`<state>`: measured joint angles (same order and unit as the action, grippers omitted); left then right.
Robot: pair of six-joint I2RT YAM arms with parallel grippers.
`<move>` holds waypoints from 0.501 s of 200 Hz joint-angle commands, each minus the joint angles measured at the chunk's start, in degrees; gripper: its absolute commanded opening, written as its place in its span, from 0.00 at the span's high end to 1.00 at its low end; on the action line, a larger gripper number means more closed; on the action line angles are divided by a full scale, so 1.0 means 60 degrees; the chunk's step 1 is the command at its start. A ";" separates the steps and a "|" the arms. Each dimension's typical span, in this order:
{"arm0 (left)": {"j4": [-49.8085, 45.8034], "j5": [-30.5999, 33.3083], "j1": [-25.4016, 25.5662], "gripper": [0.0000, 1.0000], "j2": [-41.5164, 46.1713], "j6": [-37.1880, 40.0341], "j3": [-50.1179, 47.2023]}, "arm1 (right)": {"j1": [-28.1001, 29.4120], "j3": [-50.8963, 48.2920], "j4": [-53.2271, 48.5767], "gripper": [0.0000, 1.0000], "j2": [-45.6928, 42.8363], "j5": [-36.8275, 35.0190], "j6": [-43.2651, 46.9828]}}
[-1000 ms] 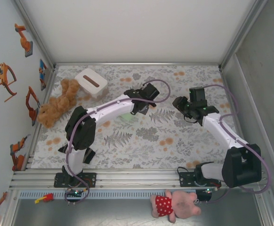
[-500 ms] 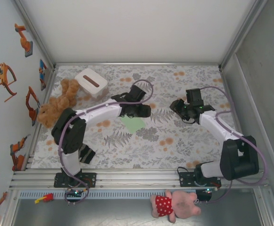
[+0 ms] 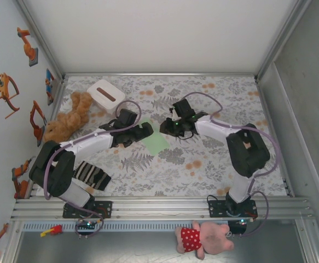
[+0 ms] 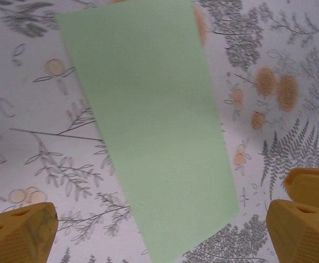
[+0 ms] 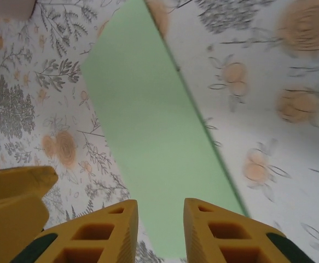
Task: Fold a paper plane with a square sheet of paper (pick it up from the middle)
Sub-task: Move the paper to the center of the table.
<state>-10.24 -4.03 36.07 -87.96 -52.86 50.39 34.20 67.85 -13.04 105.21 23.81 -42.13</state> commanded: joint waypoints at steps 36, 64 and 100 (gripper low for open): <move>0.0147 0.0378 -0.0370 0.03 0.0626 -0.0567 -0.0270 | 0.0306 0.1780 -0.0216 0.76 0.1746 0.0473 0.0385; 0.0149 0.0287 -0.0420 0.04 0.0535 -0.0539 -0.0269 | 0.0307 0.2286 -0.0631 0.77 0.2384 0.0130 0.0342; 0.0253 0.0030 -0.0435 0.03 0.0339 -0.0566 -0.0202 | 0.0281 0.2255 -0.0972 0.77 0.2584 -0.0455 0.0330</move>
<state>-9.61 -2.68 33.71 -85.62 -55.33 49.25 35.73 80.42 -15.51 119.92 24.38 -40.82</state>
